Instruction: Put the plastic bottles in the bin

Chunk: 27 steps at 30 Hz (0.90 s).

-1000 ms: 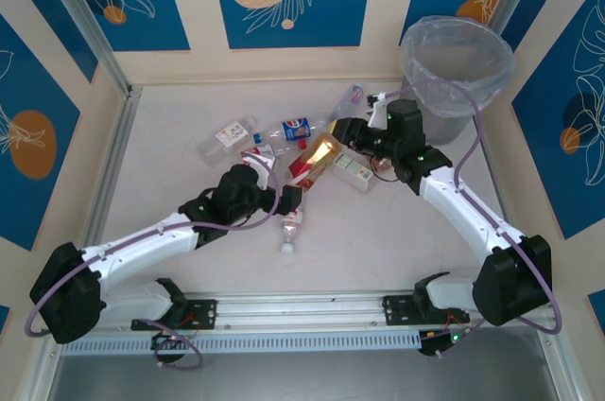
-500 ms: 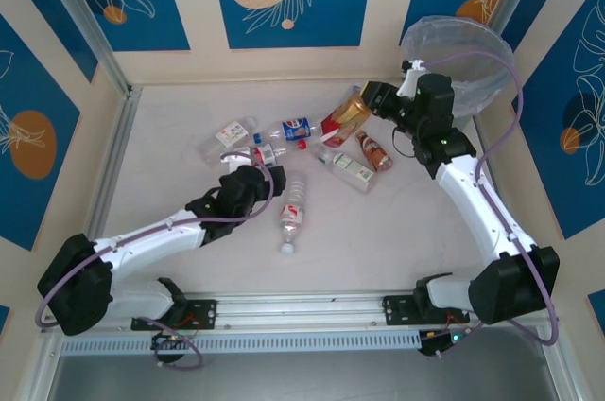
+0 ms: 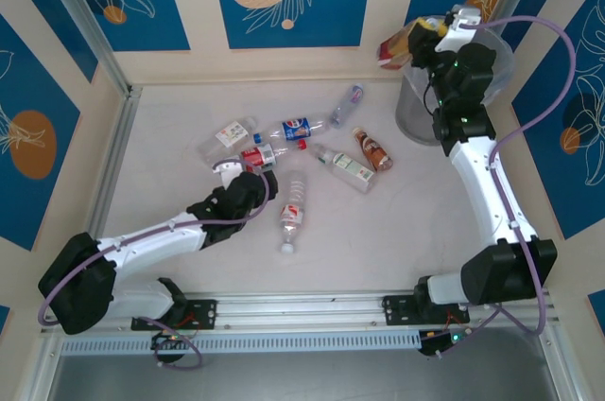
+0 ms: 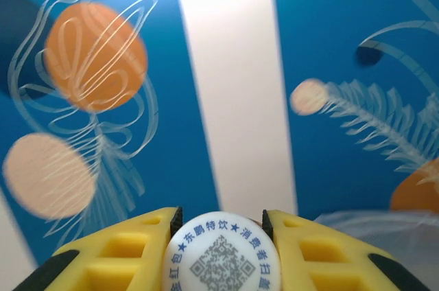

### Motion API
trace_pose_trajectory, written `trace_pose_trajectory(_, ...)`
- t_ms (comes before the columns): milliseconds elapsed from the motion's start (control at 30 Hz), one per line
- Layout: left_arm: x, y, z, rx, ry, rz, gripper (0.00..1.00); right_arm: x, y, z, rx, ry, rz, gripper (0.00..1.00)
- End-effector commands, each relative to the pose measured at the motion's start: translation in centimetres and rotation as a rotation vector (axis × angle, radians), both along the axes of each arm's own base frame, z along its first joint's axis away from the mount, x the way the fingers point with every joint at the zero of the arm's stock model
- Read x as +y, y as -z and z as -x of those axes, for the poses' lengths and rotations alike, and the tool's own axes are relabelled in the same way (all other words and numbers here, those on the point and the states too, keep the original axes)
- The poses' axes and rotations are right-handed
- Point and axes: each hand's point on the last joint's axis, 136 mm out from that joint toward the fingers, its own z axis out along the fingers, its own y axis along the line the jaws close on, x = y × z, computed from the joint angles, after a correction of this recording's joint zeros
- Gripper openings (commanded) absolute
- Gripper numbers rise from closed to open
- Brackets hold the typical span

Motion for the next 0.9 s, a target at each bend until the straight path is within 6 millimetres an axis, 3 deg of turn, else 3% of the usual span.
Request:
trace_pose_trajectory(0, 1.1, 0.8, 0.0, 0.014, -0.058, -0.006, 0.99, -3.5, -4.7, 0.6, -0.183, 0.175, 0.07, 0.0)
trace_pose_trajectory(100, 0.9, 1.1, 0.0, 0.023, -0.056, -0.001, 0.99, -4.9, -4.8, 0.2, -0.19, 0.264, 0.144, 0.0)
trace_pose_trajectory(200, 0.9, 1.4, 0.1, 0.031, -0.053, -0.003, 0.99, -5.3, -3.3, -0.7, -0.137, 0.301, 0.214, 0.0)
trace_pose_trajectory(467, 0.7, 1.4, 0.2, 0.035, -0.033, -0.007, 0.99, -6.8, 3.6, -4.0, 0.074, 0.416, 0.383, 0.0)
trace_pose_trajectory(600, 0.5, 1.4, 0.2, 0.035, -0.021, -0.01, 0.99, -7.4, 7.2, -5.2, 0.178, 0.394, 0.371, 0.0)
trace_pose_trajectory(867, 0.1, 1.0, 0.2, 0.051, 0.008, -0.025, 0.99, -8.7, 13.4, -8.3, 0.425, 0.343, 0.344, 0.11)
